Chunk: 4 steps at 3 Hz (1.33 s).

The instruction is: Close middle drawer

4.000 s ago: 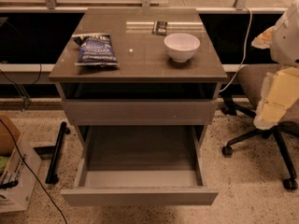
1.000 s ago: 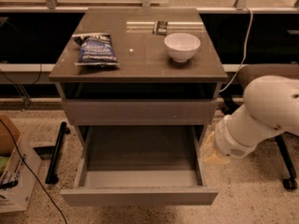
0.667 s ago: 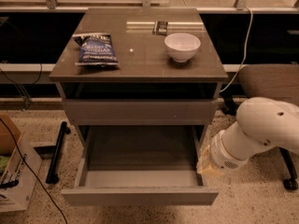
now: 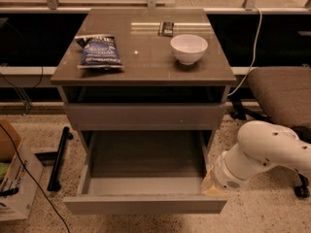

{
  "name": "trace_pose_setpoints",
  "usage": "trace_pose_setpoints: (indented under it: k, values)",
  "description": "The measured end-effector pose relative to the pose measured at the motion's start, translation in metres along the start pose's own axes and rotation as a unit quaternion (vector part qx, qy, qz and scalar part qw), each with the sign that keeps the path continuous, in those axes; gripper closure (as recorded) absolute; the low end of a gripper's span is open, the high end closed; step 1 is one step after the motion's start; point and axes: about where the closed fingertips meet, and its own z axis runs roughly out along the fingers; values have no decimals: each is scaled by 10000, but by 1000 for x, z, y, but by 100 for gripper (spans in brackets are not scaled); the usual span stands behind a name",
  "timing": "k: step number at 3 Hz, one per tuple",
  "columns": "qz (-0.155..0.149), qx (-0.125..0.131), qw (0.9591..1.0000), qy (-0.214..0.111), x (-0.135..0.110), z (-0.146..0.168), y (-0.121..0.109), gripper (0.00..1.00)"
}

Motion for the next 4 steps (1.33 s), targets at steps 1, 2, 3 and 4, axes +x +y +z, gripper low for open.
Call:
trace_pose_setpoints:
  k: [1, 2, 3, 4]
  values:
    - [44, 6, 9999, 155, 3, 7, -1, 100]
    - [248, 88, 9991, 328, 27, 45, -8, 100]
    - [373, 207, 9984, 364, 44, 73, -17, 100]
    - [588, 213, 9975, 340, 67, 106, -27, 100]
